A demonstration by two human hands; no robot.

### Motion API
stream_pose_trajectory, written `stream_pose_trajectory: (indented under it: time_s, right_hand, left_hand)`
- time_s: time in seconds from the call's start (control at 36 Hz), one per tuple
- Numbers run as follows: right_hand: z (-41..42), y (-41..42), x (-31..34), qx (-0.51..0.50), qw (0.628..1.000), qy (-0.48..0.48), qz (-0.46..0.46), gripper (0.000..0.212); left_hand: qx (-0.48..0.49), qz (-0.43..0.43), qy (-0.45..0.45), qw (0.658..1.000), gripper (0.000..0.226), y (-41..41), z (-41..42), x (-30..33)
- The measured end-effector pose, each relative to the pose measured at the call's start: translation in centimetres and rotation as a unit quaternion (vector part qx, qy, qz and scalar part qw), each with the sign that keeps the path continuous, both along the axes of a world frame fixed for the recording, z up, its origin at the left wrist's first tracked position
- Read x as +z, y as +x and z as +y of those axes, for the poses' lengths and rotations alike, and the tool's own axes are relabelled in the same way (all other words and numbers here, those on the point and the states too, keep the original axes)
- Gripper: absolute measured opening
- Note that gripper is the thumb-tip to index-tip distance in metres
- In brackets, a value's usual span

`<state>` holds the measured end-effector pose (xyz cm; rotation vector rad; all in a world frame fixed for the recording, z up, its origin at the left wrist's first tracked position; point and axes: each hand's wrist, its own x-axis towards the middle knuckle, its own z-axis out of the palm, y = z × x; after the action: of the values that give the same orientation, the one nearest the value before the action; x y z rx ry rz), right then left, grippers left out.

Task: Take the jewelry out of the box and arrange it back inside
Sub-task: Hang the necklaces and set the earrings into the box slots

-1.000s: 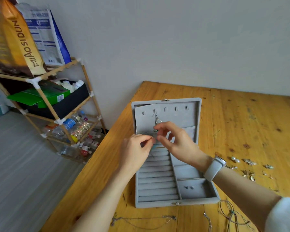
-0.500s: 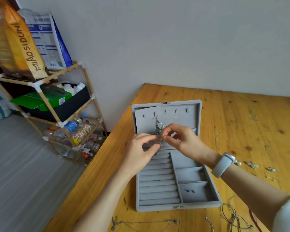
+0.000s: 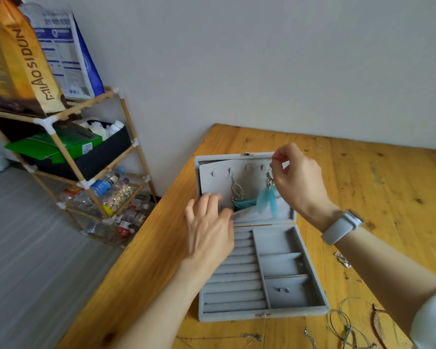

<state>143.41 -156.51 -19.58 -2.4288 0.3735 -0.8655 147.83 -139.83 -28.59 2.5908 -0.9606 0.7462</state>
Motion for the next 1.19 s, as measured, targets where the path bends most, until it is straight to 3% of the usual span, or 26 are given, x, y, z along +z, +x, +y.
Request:
stream_pose_trajectory:
  time_s: [0.19, 0.31, 0.42, 0.58, 0.69, 0.81, 0.92, 1.19]
  right_hand:
    - [1.1, 0.2, -0.9, -0.026, 0.998, -0.058, -0.025, 0.011]
    - [2.1, 1.1, -2.3, -0.004, 1.0, 0.011, -0.02, 0.01]
    - [2.8, 1.3, -2.8, 0.009, 0.994, 0.082, -0.075, 0.007]
    - [1.7, 0.9, -1.3, -0.02, 0.995, -0.002, -0.101, 0.007]
    - [1.0, 0.6, -1.0, -0.015, 0.997, -0.031, -0.074, 0.008]
    - [1.5, 1.1, -1.9, 0.017, 0.999, -0.046, 0.011, 0.01]
    - [2.6, 1.9, -3.3, 0.053, 0.998, 0.018, 0.031, 0.01]
    - [4.4, 4.4, -3.3, -0.005, 0.984, 0.144, -0.103, 0.011]
  left_hand:
    - [-0.042, 0.049, 0.016, 0.998, 0.035, 0.1, 0.9, -0.1]
    - [-0.041, 0.059, 0.014, 0.997, 0.037, 0.1, 0.8, -0.2]
    - [-0.049, 0.058, 0.004, 0.997, 0.036, 0.2, 0.9, -0.3]
    - [-0.058, 0.059, -0.009, 0.997, 0.025, 0.3, 0.9, -0.7]
    - [-0.058, 0.06, -0.015, 0.996, 0.026, 0.3, 0.8, -0.8]
    - [-0.055, 0.058, -0.01, 0.997, 0.026, 0.3, 0.8, -0.8]
    - [-0.058, 0.051, 0.0, 0.997, 0.034, 0.1, 1.1, -0.8]
    - [-0.059, 0.037, 0.004, 0.998, 0.028, -0.3, 1.4, -0.9]
